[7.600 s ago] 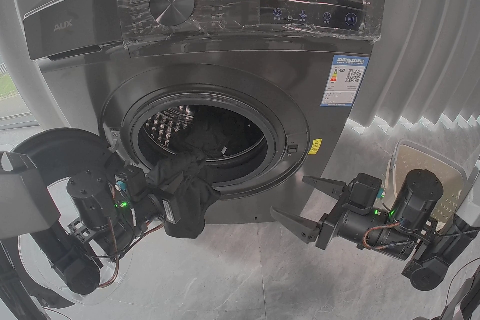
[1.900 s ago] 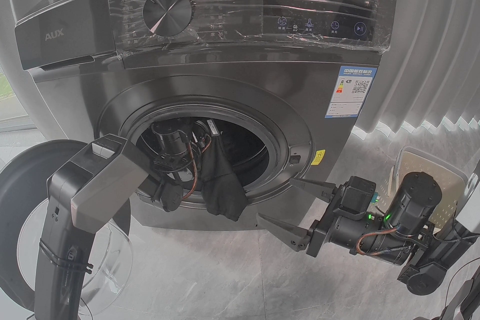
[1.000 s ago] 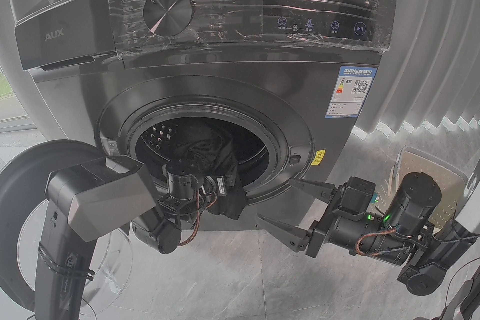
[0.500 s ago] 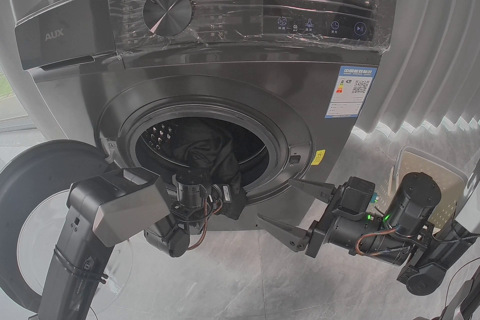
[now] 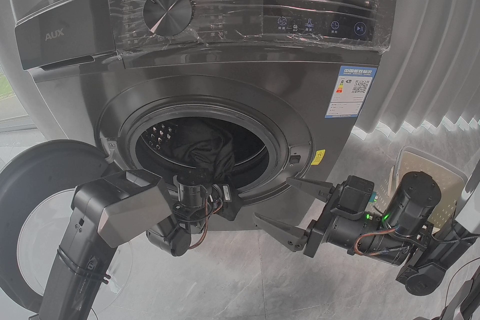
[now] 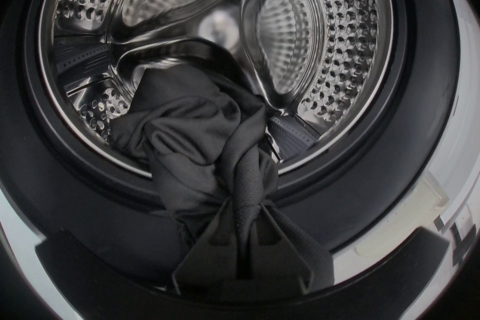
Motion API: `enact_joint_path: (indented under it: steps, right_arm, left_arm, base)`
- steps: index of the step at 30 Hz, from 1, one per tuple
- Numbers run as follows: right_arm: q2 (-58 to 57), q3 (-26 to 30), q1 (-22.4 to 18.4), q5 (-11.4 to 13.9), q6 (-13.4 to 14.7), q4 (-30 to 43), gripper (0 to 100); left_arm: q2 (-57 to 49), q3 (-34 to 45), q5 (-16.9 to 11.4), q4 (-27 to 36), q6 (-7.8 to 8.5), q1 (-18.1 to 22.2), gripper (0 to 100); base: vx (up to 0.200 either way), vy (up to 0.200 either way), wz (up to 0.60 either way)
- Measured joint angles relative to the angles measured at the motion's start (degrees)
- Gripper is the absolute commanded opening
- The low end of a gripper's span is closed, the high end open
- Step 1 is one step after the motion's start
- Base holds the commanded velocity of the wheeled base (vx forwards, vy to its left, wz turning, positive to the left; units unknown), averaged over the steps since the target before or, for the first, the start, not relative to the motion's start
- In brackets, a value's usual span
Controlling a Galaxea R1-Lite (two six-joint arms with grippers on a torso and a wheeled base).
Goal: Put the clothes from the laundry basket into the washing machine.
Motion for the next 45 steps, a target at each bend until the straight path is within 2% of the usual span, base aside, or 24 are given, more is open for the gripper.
enact_joint_path:
  steps: [7, 13, 19, 31, 40, 41, 45]
  right_arm:
    - [-0.1, 0.0, 0.0, 0.0, 0.0, 0.0, 100]
    - [-0.1, 0.0, 0.0, 0.0, 0.0, 0.0, 100]
    - [-0.1, 0.0, 0.0, 0.0, 0.0, 0.0, 100]
    - [-0.1, 0.0, 0.0, 0.0, 0.0, 0.0, 100]
    - [-0.2, 0.0, 0.0, 0.0, 0.0, 0.0, 100]
    - [-0.3, 0.0, 0.0, 0.0, 0.0, 0.0, 100]
    - [-0.6, 0.0, 0.2, 0.0, 0.0, 0.0, 100]
  left_arm:
    - [-1.6, -5.0, 0.8, -0.7, 0.02, 0.8, 0]
    - [-3.6, -11.7, 3.0, -1.1, 0.29, 2.5, 0]
    - [-4.4, -17.9, 4.0, -0.9, 0.52, 4.3, 0]
    - [-3.2, -23.9, 3.9, 1.0, 0.65, 5.7, 0]
    - [-2.7, -24.6, 3.9, 1.6, 0.62, 5.9, 0]
    - [-2.7, -24.6, 3.9, 1.7, 0.60, 5.9, 100]
    - [-2.5, -24.5, 3.8, 2.1, 0.51, 5.9, 100]
  base:
    - [0.000, 0.000, 0.00]
    - [0.000, 0.000, 0.00]
    - [0.000, 0.000, 0.00]
    - [0.000, 0.000, 0.00]
    - [0.000, 0.000, 0.00]
    - [0.000, 0.000, 0.00]
    - [0.000, 0.000, 0.00]
